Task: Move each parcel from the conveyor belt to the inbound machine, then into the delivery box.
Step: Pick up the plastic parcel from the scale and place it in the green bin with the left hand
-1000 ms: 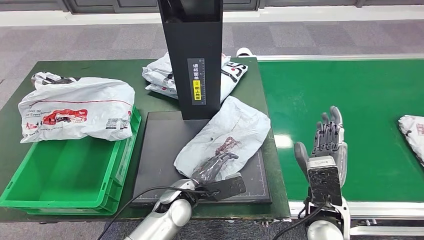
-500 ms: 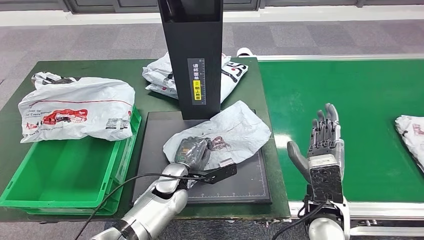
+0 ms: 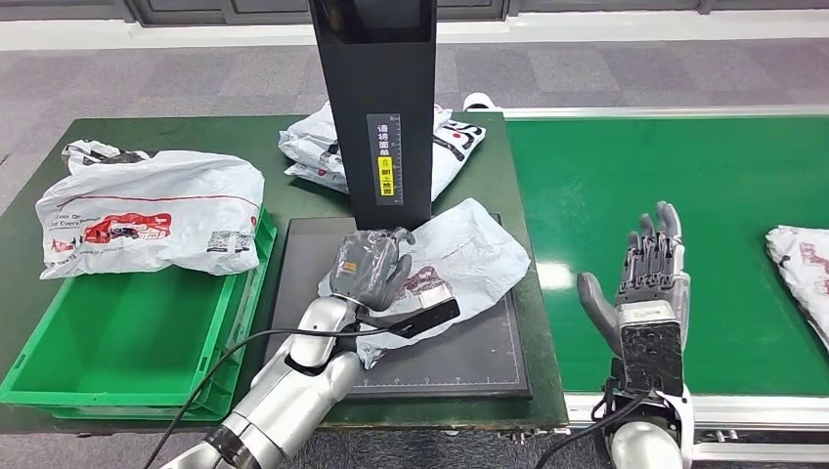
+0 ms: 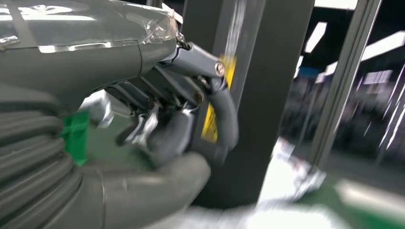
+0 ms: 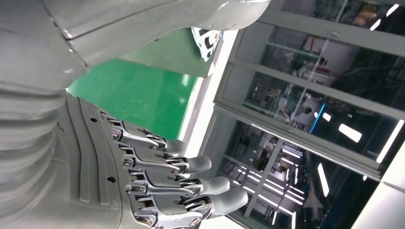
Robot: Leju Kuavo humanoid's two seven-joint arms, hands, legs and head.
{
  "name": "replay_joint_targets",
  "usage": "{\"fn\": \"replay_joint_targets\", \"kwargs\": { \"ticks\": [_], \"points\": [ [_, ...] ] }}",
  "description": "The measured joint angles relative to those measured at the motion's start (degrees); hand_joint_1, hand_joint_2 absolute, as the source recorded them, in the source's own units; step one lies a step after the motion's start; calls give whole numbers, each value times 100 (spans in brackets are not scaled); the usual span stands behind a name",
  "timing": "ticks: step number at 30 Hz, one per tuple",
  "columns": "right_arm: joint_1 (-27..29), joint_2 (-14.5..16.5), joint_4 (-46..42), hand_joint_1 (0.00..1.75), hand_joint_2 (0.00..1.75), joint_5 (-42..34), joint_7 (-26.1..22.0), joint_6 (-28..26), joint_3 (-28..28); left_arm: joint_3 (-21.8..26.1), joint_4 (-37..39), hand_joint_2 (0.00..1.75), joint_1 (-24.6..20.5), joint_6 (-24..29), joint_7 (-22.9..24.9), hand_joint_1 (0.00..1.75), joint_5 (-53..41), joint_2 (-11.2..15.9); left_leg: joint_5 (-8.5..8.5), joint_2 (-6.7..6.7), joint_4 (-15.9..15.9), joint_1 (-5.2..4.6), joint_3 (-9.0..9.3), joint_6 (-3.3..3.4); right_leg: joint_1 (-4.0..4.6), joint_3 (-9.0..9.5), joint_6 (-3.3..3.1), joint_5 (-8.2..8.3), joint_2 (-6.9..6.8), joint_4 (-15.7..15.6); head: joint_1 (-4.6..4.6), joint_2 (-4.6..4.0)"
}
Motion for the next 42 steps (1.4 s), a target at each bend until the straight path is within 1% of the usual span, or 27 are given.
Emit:
{"fn": "replay_joint_targets", "kwargs": {
  "ticks": [3,5,9,13,17,20,22,24,26,28,32,38,42],
  "points": [
    [11,0,9,0,175,-14,-31,-43,-3,0,-606,175,69,-13,-21,26,27,27,0,2,0,0,0,0,0,0,0,0,0,0,0,-1],
    [13,0,10,0,175,-18,-33,-52,-3,0,-857,175,124,-21,-21,26,38,39,0,2,0,0,0,0,0,0,0,0,1,0,0,-1],
    [13,0,10,0,175,-26,-33,-57,-3,0,-1159,175,207,-24,-22,0,46,60,0,2,0,0,1,0,0,0,0,0,0,0,0,0],
    [14,0,10,0,175,-28,-34,-84,-3,0,-1303,175,239,-24,-62,0,86,74,0,2,0,0,1,0,0,0,0,0,0,0,0,-1],
    [16,-1,16,0,175,-64,-54,-183,-4,-33,-1460,175,253,-109,-221,0,228,73,0,1,0,0,1,0,-1,0,0,0,1,0,0,0],
    [13,-5,47,0,175,-112,-88,-311,-4,-191,-1531,175,253,-394,-271,0,375,53,0,1,0,-1,1,0,-1,-1,0,0,1,-1,0,-1],
    [-1,-8,80,0,175,-137,-108,-407,-3,-346,-1410,175,210,-731,-196,0,465,17,-1,1,0,-1,1,1,-1,-1,0,0,1,-2,0,-1],
    [-27,-9,113,0,175,-147,-115,-509,-4,-530,-1061,87,95,-1085,-99,0,507,-33,-1,1,0,-2,1,1,-2,-1,1,0,0,-2,0,-1],
    [-43,-14,141,0,175,-156,-115,-614,-4,-691,-541,0,-73,-1330,-65,0,564,-96,-1,2,0,-2,2,1,-2,-1,1,1,1,-2,0,0],
    [-37,-26,157,0,175,-171,-110,-719,-3,-776,62,0,-258,-1461,-114,0,653,-174,0,4,0,-2,2,0,-2,-1,2,3,1,-2,1,1],
    [8,-55,164,0,175,-186,-76,-839,-3,-854,1030,175,-543,-1568,-216,0,725,-277,2,7,0,-2,3,-1,-1,-1,2,5,3,-1,0,1],
    [158,-93,145,0,175,-167,6,-781,-3,-929,1980,175,-830,-2008,-91,0,642,-326,1,6,0,0,3,-1,0,-1,2,4,3,0,-1,0],
    [202,-103,109,0,175,-111,71,-631,-3,-955,2421,175,-1017,-2265,-20,172,612,-352,0,1,-1,0,7,0,0,9,3,1,1,-1,0,-1]
  ]
}}
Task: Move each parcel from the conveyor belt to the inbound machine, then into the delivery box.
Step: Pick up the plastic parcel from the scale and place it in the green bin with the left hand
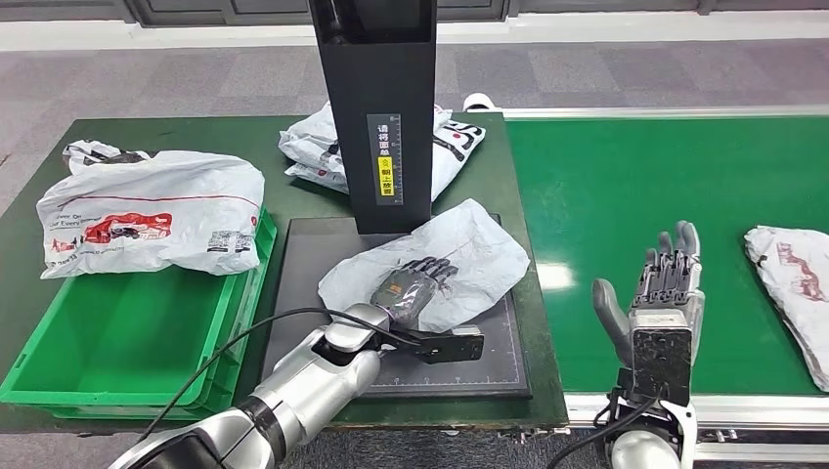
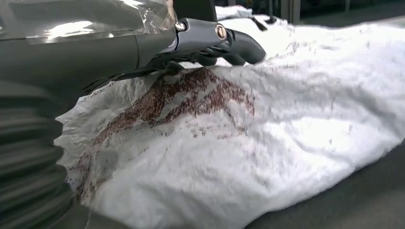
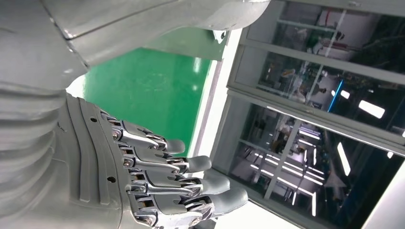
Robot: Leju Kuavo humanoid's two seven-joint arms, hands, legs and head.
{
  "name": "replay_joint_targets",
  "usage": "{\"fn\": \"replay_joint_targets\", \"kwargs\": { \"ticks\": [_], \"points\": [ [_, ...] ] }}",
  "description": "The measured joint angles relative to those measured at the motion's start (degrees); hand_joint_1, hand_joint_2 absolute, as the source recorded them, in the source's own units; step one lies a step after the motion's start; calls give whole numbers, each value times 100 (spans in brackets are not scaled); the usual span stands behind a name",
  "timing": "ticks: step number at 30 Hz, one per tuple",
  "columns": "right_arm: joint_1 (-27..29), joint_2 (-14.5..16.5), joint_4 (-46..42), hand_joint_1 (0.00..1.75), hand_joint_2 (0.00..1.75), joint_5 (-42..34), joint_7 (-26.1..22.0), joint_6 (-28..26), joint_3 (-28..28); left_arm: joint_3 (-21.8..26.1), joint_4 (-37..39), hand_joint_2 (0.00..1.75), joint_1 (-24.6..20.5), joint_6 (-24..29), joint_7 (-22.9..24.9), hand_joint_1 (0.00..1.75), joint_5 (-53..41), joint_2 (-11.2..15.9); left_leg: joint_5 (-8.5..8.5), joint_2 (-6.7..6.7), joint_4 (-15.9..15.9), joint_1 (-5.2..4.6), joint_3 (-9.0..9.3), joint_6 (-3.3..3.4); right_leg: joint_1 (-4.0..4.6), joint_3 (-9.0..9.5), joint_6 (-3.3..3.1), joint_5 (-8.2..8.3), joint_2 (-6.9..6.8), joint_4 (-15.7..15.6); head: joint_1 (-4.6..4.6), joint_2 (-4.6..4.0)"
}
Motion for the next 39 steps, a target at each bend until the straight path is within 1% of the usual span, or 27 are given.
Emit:
{"fn": "replay_joint_targets", "kwargs": {
  "ticks": [5,12,18,22,27,29,30,32,34,35,37,39],
  "points": [
    [19,-23,-16,0,175,-4,-41,251,0,-11,361,175,-119,-182,152,175,-15,4,-4,4,0,-1,12,6,-1,15,1,0,0,-1,0,0],
    [19,-124,-6,0,175,-177,-173,445,0,-11,534,175,-176,-130,296,175,-140,121,-3,6,-1,0,25,6,0,40,0,2,1,-1,0,0],
    [91,-197,-3,0,175,-220,-218,569,0,-10,539,175,-156,423,508,175,-252,275,1,8,-2,4,46,-1,5,43,-2,2,3,0,0,-1],
    [162,-225,-3,0,175,-225,-231,602,0,-2,509,175,-152,513,527,175,-283,361,1,9,-2,5,45,-2,6,42,-3,2,4,0,0,1],
    [192,-236,-3,0,175,-227,-236,608,0,2,492,175,-144,569,557,175,-307,404,1,8,-2,5,44,-1,6,42,-2,2,4,0,0,0],
    [201,-239,-4,0,175,-227,-235,617,0,27,456,175,-115,799,645,175,-336,431,1,9,-2,5,44,-2,6,42,-3,2,5,0,1,1],
    [210,-240,-6,0,175,-229,-231,621,0,61,403,175,-80,1018,713,175,-365,462,2,11,-2,5,43,-2,5,40,-4,3,7,0,1,1],
    [242,-240,-17,0,175,-226,-200,616,-5,214,139,175,50,1593,870,175,-459,584,5,20,-2,5,39,-6,6,30,-9,8,16,1,2,1],
    [298,-239,-39,0,175,-151,-116,561,-62,514,-420,175,275,2188,1044,175,-643,768,7,33,-2,5,35,-10,7,18,-14,13,28,2,1,1],
    [336,-238,-48,0,175,-72,-61,496,-122,723,-818,175,436,2445,1114,175,-771,857,7,37,-2,5,33,-10,8,14,-16,13,31,2,0,0],
    [437,-232,-56,0,175,156,48,299,-296,1243,-1846,175,870,2917,1146,175,-1029,996,5,40,-3,7,30,-12,9,11,-18,10,37,3,1,1],
    [579,-227,-50,0,175,431,147,64,-509,1827,-3076,175,1403,3310,943,175,-1173,1055,-3,44,-4,8,26,-16,9,6,-20,4,45,3,1,0]
  ]
}}
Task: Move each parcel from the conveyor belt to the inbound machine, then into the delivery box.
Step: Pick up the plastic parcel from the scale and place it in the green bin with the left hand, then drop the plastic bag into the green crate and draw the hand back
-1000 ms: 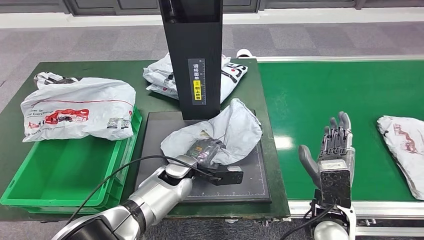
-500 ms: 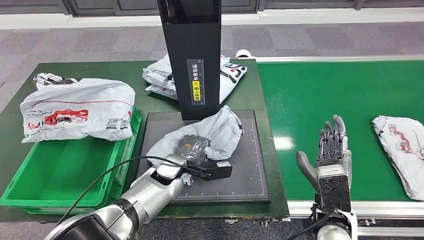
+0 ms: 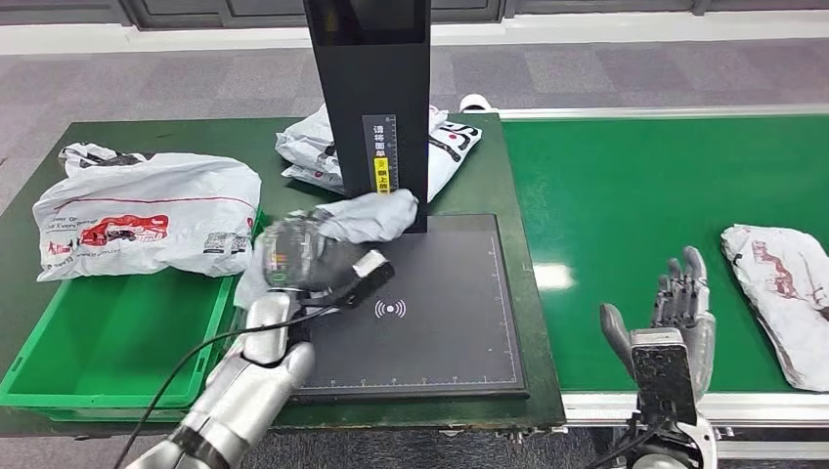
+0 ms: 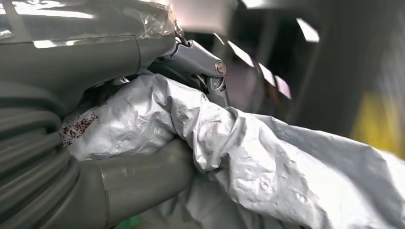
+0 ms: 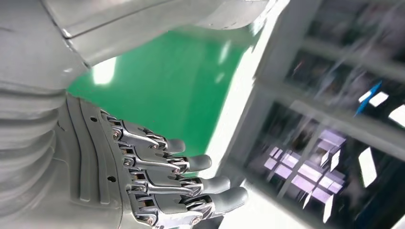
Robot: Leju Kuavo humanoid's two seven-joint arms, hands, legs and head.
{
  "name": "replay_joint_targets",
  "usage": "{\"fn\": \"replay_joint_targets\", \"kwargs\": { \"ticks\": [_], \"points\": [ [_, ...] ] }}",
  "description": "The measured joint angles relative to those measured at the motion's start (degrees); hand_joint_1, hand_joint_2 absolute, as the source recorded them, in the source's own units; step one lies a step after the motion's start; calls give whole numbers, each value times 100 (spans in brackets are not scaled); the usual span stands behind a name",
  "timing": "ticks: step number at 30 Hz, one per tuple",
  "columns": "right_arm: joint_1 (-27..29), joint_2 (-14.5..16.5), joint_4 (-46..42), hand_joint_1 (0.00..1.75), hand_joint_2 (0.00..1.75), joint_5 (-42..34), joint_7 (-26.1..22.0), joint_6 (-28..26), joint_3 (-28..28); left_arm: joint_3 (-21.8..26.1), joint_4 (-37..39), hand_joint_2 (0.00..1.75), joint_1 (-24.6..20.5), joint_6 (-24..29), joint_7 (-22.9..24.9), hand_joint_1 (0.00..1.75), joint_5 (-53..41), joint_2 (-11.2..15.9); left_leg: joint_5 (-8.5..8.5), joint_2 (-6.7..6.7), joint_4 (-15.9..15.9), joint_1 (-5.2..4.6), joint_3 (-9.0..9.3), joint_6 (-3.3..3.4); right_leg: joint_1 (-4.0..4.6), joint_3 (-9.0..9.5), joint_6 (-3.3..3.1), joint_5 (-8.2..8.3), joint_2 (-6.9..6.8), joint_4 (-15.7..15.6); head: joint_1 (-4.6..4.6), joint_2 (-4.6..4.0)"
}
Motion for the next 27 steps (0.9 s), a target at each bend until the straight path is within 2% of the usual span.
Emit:
{"fn": "replay_joint_targets", "kwargs": {
  "ticks": [4,6,10,11,15,17,22,24,26,27],
  "points": [
    [267,2,100,0,175,329,140,-301,-468,1187,-2327,175,916,258,-985,175,197,-110,-22,10,0,-1,-9,3,-2,-11,7,-15,13,-2,-1,0],
    [331,2,157,0,175,361,156,-334,-620,1639,-3125,175,1187,275,-1201,175,266,-180,-27,10,0,-1,-10,5,-3,-11,10,-20,11,-3,-1,-1],
    [385,2,232,0,175,373,164,-344,-741,2138,-4099,175,1546,276,-1422,175,354,-279,-31,6,0,-1,-11,7,-2,-8,10,-25,4,-3,-1,1],
    [388,2,255,0,175,374,169,-334,-761,2256,-4273,175,1604,276,-1652,175,441,-346,-30,5,0,-1,-11,7,-2,-6,11,-26,1,-3,-1,1],
    [408,24,365,0,175,416,158,-192,-825,2983,-4970,175,1825,276,-3057,175,1094,-783,-30,6,0,-2,-9,8,-3,-4,11,-25,3,-3,1,1],
    [426,66,401,0,175,500,152,-108,-867,3291,-5293,175,1914,276,-3384,175,1281,-919,-30,6,0,-2,-8,8,-3,-5,11,-25,3,-3,0,0],
    [432,216,449,0,175,720,153,61,-959,3841,-5956,175,2017,276,-3663,175,1453,-976,-30,5,0,2,-8,7,2,-5,6,-29,1,-3,-1,1],
    [431,284,461,0,175,790,153,130,-1032,4072,-6135,175,2022,276,-3611,175,1307,-982,-31,5,0,3,-6,7,3,-7,4,-31,1,-3,-1,0],
    [429,344,464,0,175,844,153,212,-1097,4271,-6076,175,1982,258,-3114,175,653,-957,-31,2,0,2,-4,7,2,-8,3,-33,-3,-4,-1,0],
    [422,373,464,0,175,861,155,261,-1129,4320,-5918,175,1933,202,-2615,175,167,-893,-31,-2,0,2,-2,7,2,-7,2,-34,-8,-4,1,0]
  ]
}}
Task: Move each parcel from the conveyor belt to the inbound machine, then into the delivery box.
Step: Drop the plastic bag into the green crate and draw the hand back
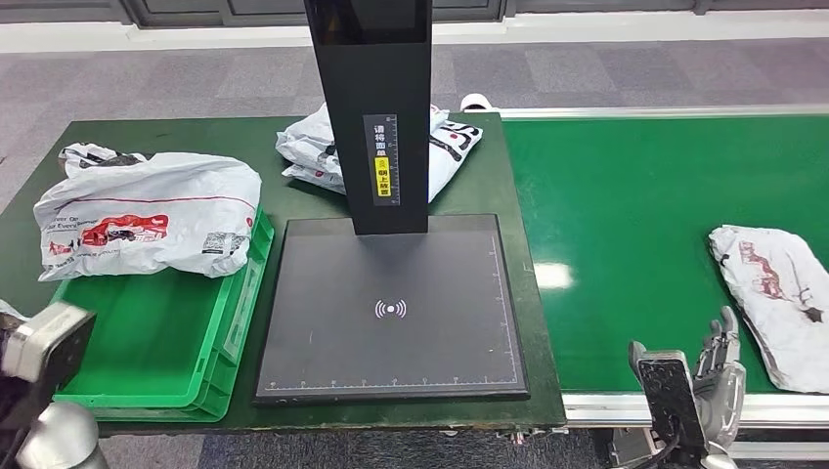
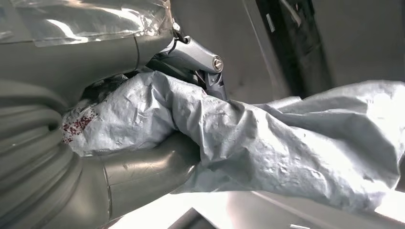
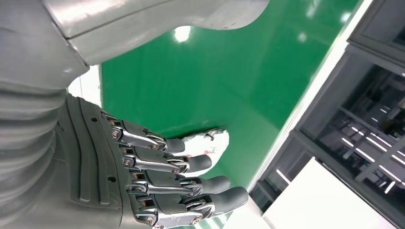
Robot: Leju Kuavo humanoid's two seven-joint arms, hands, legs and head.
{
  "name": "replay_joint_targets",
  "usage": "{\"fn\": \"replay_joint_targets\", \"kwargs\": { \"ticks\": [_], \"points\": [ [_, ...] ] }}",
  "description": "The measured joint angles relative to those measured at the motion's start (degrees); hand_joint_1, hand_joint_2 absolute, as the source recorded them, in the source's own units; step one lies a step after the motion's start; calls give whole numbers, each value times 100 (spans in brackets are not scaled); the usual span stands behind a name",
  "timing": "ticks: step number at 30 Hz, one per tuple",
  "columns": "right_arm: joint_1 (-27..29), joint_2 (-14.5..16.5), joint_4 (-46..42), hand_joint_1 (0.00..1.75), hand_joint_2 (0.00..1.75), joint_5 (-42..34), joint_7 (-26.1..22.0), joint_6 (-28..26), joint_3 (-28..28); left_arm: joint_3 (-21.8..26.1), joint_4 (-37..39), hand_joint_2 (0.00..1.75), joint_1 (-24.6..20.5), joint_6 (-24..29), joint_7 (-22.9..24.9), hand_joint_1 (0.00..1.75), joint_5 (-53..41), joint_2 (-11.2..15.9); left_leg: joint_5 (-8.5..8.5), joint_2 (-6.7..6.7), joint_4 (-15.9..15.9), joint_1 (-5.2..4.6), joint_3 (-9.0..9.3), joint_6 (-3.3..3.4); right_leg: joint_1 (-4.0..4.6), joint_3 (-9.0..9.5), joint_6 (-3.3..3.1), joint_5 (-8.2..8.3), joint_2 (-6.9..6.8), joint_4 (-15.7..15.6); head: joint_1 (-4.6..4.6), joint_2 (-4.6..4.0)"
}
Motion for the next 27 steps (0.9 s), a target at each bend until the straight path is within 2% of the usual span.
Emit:
{"fn": "replay_joint_targets", "kwargs": {
  "ticks": [3,5,6,8,10,12,16,20,27],
  "points": [
    [-69,63,0,0,175,53,20,162,-76,-89,842,175,-179,-608,1962,175,-1261,433,5,-3,0,0,3,-6,1,4,-7,7,-8,1,1,-1],
    [-125,78,0,0,175,100,58,243,-114,-250,1506,175,-284,-1217,2923,175,-1542,812,13,3,-1,2,3,-14,5,1,-13,15,0,2,-2,-1],
    [-151,79,0,0,175,115,81,270,-131,-341,1836,175,-332,-1478,3209,175,-1560,975,17,4,-1,4,3,-17,6,1,-14,18,3,3,-2,-1],
    [-204,79,0,0,175,138,116,302,-151,-510,2459,175,-404,-1857,3517,152,-1564,1240,23,6,0,8,3,-21,7,1,-15,22,7,4,-1,-1],
    [-237,79,0,0,175,151,131,310,-158,-614,2922,175,-453,-2050,3583,120,-1562,1410,24,7,0,8,2,-22,7,0,-14,25,11,3,-1,-1],
    [-253,79,0,0,175,160,146,318,-161,-664,3271,175,-516,-2198,3572,110,-1539,1521,23,8,0,8,0,-21,6,-2,-14,25,13,3,-2,0],
    [-313,83,0,0,175,193,231,380,-165,-688,3906,175,-706,-2580,3460,2,-1463,1644,20,6,1,7,-3,-18,5,-3,-13,24,12,2,-1,-1],
    [-340,103,-2,0,175,232,288,422,-206,-727,4432,0,-927,-2791,3456,0,-1439,1676,20,5,1,7,-5,-17,5,-3,-12,24,11,2,-1,-1],
    [-344,110,-9,0,175,227,296,435,-266,-732,4874,0,-1153,-2863,3289,0,-1202,1693,20,7,1,7,-4,-18,6,-4,-12,26,11,2,-2,0]
  ]
}}
